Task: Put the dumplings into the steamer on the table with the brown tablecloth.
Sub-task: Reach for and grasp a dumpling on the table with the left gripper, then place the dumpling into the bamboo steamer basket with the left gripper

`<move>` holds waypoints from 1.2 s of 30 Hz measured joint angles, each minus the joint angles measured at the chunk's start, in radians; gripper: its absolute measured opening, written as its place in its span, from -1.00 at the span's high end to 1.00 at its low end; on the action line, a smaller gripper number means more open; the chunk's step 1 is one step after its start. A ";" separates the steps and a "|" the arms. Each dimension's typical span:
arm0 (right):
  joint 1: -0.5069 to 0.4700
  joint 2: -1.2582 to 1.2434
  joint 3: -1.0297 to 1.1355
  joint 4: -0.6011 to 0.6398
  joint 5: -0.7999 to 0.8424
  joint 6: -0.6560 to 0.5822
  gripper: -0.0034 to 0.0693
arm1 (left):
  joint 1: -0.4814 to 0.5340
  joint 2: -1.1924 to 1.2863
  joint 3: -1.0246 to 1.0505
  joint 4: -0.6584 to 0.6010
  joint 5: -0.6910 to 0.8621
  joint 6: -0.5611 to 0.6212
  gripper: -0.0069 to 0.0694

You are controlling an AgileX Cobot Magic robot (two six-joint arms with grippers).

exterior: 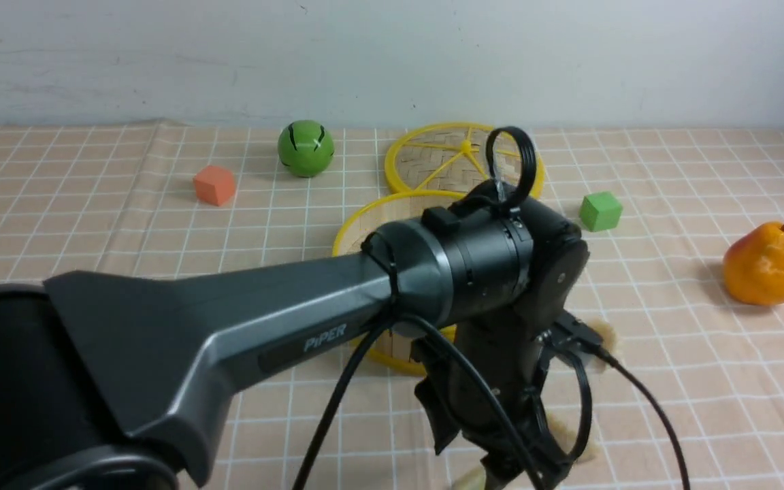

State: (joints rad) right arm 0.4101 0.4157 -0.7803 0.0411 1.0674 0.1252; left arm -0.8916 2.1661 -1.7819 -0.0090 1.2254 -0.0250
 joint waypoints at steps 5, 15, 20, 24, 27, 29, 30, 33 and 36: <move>0.000 0.000 0.000 -0.003 0.001 0.000 0.73 | 0.000 0.052 0.008 -0.009 -0.009 -0.043 -0.37; 0.000 0.000 0.000 -0.003 0.027 0.000 0.71 | 0.000 0.036 -0.057 -0.005 -0.007 -0.108 0.17; 0.000 0.000 0.000 -0.003 0.027 0.000 0.70 | 0.003 -0.017 -0.227 0.099 -0.003 -0.119 0.17; 0.000 0.000 0.000 -0.003 0.027 0.000 0.70 | 0.033 -0.021 -0.307 0.140 -0.006 -0.147 0.17; 0.000 0.000 0.000 0.006 0.031 0.000 0.68 | 0.108 -0.010 -0.333 0.148 -0.070 -0.220 0.17; 0.000 0.000 0.000 0.021 0.031 0.000 0.68 | 0.158 0.010 -0.338 0.147 -0.116 -0.261 0.17; 0.000 0.000 0.000 0.030 0.031 0.000 0.68 | 0.190 0.026 -0.338 0.141 -0.137 -0.273 0.17; 0.000 0.000 0.000 0.044 0.031 0.000 0.67 | 0.226 0.052 -0.338 0.126 -0.164 -0.282 0.17; 0.000 0.000 0.000 0.049 0.031 0.000 0.67 | 0.251 0.096 -0.338 0.104 -0.191 -0.284 0.17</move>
State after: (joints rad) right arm 0.4101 0.4152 -0.7803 0.0900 1.0984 0.1252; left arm -0.6408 2.2623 -2.1204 0.0949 1.0343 -0.3092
